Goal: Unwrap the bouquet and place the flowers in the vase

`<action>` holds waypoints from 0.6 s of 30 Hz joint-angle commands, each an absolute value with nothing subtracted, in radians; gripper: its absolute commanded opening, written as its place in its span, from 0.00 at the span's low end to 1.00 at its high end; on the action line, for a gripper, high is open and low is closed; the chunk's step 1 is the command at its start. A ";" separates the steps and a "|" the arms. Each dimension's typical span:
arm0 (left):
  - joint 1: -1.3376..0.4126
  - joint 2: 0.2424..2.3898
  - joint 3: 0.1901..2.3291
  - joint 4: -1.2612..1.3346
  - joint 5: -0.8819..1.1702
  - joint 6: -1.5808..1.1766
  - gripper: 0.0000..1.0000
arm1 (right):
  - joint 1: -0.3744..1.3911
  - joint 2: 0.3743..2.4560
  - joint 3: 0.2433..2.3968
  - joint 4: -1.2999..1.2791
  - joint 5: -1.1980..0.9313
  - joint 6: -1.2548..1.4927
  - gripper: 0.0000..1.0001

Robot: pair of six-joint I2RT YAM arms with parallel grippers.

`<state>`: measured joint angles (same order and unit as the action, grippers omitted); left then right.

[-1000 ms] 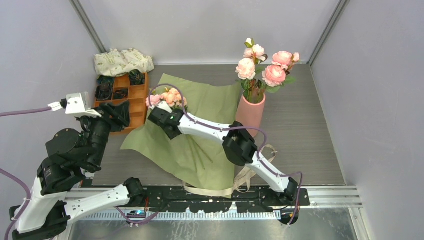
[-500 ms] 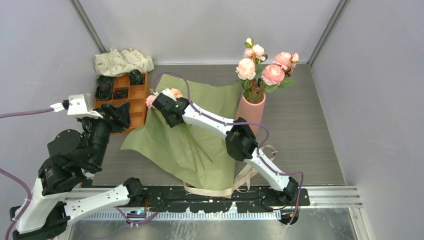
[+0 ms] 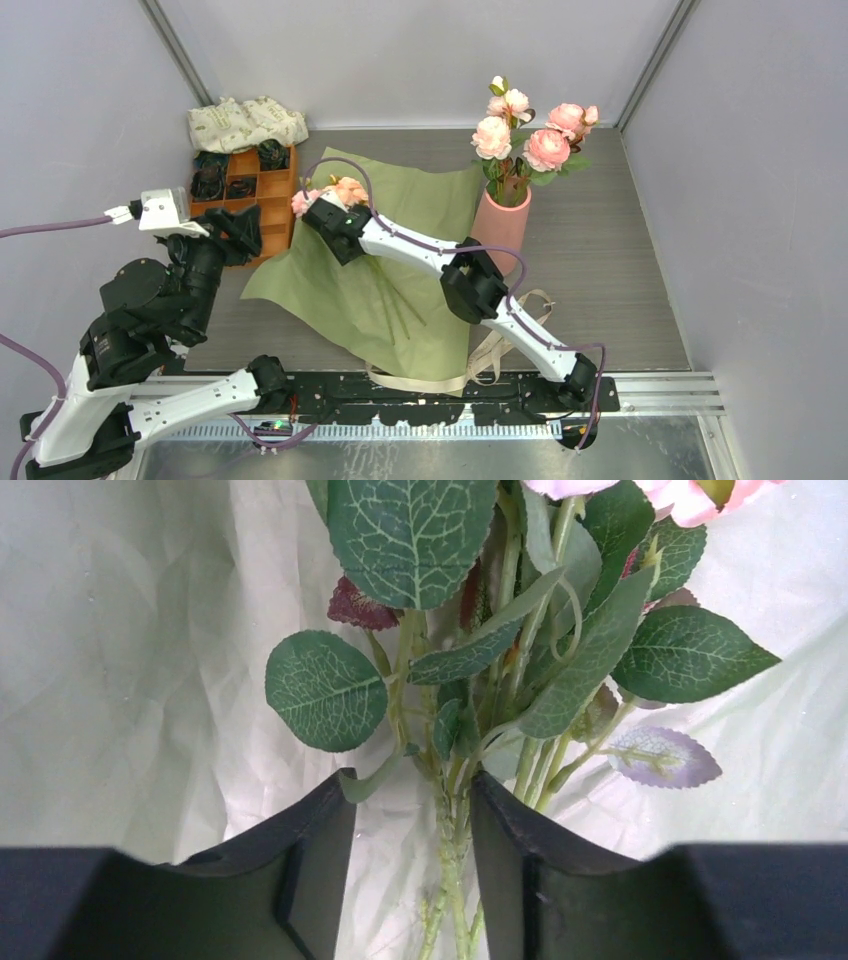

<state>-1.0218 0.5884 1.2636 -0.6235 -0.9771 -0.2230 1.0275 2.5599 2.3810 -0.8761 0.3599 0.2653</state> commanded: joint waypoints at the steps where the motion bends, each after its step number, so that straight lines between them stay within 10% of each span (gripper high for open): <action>1: -1.025 0.575 1.257 -0.575 -0.999 -0.212 0.55 | 1.013 2.582 2.413 -0.843 0.348 0.264 0.46; 7: -1.026 0.568 1.250 -0.573 -1.005 -0.212 0.55 | 1.004 2.574 2.393 -0.838 0.356 0.273 0.20; 18: -1.026 0.565 1.252 -0.580 -0.995 -0.225 0.55 | 1.009 2.356 2.201 -0.768 0.371 0.304 0.05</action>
<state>-1.0218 0.5705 1.2522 -0.6201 -0.9848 -0.2241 1.0077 2.5179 2.2631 -0.8040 0.3573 0.2737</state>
